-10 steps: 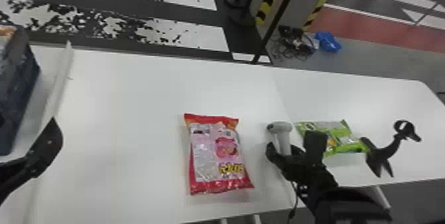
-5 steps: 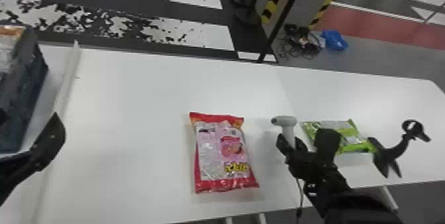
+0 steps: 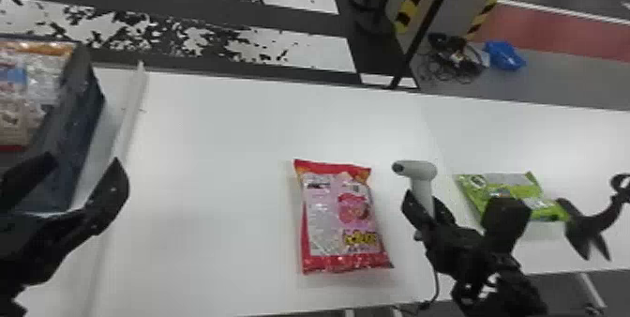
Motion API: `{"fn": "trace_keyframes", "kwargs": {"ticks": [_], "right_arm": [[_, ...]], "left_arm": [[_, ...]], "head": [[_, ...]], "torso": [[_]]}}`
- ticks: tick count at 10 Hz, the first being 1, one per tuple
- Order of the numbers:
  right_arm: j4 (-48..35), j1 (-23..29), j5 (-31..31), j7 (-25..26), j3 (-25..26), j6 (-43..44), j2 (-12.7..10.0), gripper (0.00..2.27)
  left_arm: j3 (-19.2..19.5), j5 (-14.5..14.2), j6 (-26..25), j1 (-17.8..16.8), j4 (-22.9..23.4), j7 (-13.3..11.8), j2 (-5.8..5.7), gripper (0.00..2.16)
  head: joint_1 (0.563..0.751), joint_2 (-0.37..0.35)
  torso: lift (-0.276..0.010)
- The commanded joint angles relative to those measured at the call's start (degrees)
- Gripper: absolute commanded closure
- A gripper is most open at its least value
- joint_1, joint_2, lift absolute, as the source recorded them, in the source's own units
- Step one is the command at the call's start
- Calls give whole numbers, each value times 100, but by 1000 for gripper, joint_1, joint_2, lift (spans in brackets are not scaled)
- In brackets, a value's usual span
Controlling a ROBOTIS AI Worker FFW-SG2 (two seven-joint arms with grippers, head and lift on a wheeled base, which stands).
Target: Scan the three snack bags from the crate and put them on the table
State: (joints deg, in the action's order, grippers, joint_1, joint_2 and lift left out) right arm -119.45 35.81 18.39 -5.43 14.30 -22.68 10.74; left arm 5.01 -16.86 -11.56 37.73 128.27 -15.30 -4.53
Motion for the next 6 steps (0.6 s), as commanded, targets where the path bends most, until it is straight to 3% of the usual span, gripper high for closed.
{"fn": "trace_keyframes", "kwargs": {"ticks": [1, 6], "right_arm": [[-70, 110, 16, -46, -243, 5, -81, 2243], [159, 119, -239, -46, -806, 93, -90, 2243]], "left_arm": [[0, -10, 0, 15, 5, -17, 5, 26], [0, -28, 35, 42, 5, -43, 13, 26]], "head": [[695, -219], [695, -127]], "torso": [[-94], [-94]]}}
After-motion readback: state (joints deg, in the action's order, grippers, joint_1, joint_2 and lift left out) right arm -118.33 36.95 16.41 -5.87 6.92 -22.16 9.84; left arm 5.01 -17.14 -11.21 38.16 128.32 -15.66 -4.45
